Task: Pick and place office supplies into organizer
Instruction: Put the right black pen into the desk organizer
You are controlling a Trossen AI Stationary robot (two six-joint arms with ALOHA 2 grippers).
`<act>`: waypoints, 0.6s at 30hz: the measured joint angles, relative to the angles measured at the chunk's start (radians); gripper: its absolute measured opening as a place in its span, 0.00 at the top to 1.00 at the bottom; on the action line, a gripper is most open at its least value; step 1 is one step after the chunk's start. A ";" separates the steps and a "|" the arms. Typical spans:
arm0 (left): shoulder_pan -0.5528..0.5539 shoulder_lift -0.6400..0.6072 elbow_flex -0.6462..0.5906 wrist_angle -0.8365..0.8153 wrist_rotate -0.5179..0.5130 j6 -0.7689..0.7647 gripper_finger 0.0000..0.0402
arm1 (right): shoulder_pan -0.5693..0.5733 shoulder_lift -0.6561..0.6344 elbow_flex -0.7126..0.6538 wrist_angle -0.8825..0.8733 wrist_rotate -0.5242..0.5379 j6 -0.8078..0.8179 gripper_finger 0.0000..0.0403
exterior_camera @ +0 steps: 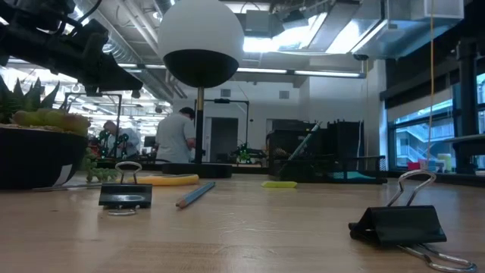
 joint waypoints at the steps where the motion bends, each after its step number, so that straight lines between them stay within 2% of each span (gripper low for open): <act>1: 0.000 0.000 0.000 0.000 0.000 -0.003 0.88 | 0.000 0.000 0.000 0.001 0.000 -0.002 0.73; 5: 0.000 0.000 0.000 0.000 0.000 -0.004 0.88 | 0.000 0.000 0.000 0.002 0.000 -0.012 0.66; 12: 0.000 0.000 0.000 0.000 0.000 -0.003 0.88 | 0.000 0.000 0.000 -0.003 0.001 -0.016 0.41; 18: 0.000 0.000 0.000 0.000 0.000 -0.003 0.88 | -0.001 0.000 0.000 0.014 0.055 0.012 0.32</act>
